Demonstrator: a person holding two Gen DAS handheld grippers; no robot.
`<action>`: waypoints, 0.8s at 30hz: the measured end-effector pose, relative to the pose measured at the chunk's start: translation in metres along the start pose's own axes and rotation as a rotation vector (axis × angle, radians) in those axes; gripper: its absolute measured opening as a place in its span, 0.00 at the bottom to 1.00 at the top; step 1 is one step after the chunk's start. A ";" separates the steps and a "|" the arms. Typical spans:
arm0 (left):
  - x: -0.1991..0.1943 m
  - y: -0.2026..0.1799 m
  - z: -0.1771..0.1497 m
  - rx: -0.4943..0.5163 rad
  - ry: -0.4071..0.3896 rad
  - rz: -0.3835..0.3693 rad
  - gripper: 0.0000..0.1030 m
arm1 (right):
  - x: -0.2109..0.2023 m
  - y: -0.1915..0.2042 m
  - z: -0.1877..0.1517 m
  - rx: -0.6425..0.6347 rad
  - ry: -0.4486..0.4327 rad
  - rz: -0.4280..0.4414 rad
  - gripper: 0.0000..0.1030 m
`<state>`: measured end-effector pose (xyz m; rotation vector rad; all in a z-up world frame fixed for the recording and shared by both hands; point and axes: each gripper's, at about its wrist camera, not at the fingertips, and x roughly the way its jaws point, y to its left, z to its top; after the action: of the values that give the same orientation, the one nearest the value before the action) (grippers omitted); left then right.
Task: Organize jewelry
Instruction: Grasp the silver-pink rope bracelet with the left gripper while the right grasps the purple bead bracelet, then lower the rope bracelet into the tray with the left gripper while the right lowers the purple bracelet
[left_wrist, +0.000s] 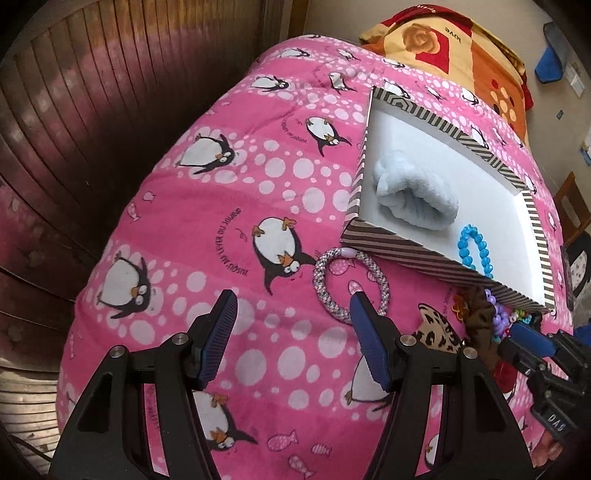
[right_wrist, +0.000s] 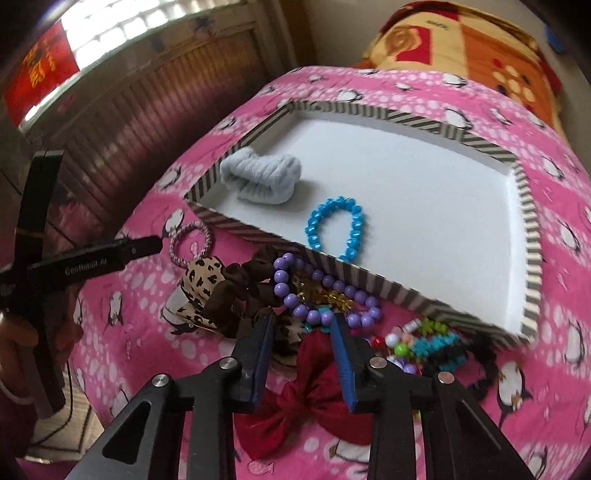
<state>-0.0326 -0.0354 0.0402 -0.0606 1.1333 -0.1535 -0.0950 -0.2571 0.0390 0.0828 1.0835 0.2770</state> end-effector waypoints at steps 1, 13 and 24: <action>0.003 -0.001 0.001 0.003 0.004 0.002 0.62 | 0.003 0.001 0.002 -0.023 0.006 0.001 0.29; 0.029 -0.014 0.010 0.002 0.031 0.014 0.23 | 0.027 0.002 0.016 -0.110 0.068 0.063 0.08; -0.004 -0.008 0.011 0.011 -0.001 -0.085 0.07 | -0.019 -0.020 0.014 0.079 -0.031 0.202 0.08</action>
<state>-0.0253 -0.0432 0.0495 -0.0993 1.1296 -0.2351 -0.0874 -0.2807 0.0572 0.2673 1.0563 0.4126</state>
